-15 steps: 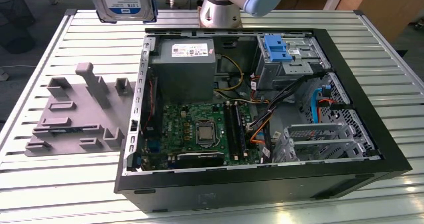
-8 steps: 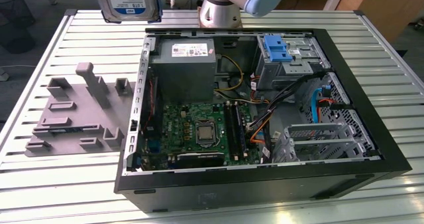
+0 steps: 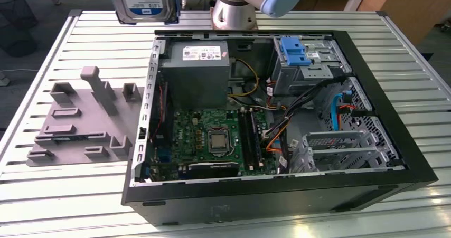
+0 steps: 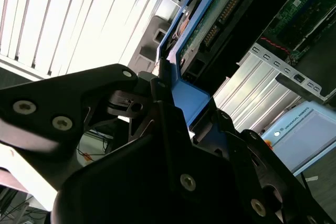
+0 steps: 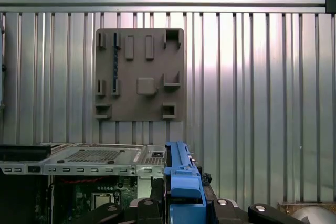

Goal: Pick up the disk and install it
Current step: 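Pick up the disk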

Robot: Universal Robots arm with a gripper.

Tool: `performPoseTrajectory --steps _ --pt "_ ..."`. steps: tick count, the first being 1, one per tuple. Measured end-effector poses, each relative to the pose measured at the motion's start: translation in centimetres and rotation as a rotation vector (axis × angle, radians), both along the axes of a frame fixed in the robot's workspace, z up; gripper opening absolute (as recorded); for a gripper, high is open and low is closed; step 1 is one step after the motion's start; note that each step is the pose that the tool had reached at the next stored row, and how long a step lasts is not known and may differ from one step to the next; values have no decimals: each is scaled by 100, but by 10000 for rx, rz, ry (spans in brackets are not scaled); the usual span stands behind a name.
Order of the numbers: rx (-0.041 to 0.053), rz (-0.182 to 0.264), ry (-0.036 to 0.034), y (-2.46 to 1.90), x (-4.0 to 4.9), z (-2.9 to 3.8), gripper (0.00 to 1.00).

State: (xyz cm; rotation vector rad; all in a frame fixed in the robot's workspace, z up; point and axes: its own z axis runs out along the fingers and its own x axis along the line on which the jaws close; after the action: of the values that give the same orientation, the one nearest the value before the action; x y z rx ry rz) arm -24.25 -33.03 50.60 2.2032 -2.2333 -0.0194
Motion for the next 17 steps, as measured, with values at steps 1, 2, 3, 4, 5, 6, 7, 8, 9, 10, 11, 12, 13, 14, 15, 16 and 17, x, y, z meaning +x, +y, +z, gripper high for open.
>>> performPoseTrajectory --steps 1,2,3,4,5,6,7,8,9,10,11,12,13,14,15,16,17 --pt "0 0 0 0 20 0 37" --pt "0 0 0 0 40 0 37" --pt "0 0 -1 0 59 0 37" --pt "0 -1 -1 0 74 0 37" --pt "-1 0 1 0 82 0 37" --pt "0 -1 0 0 82 0 37" --pt "1 -2 0 0 82 0 37" --pt "0 -1 0 0 82 0 37" --pt "1 -1 -1 0 82 0 37" --pt "0 0 0 0 83 0 37" --pt "0 0 0 0 83 0 37" --pt "1 -1 0 0 83 0 37" --pt "0 1 -1 -3 84 0 37" --pt "0 1 0 -9 84 0 37" --pt "0 0 -1 -17 84 0 37" --pt "0 -1 -1 -27 83 0 37" --pt "-1 0 0 -41 83 0 37"
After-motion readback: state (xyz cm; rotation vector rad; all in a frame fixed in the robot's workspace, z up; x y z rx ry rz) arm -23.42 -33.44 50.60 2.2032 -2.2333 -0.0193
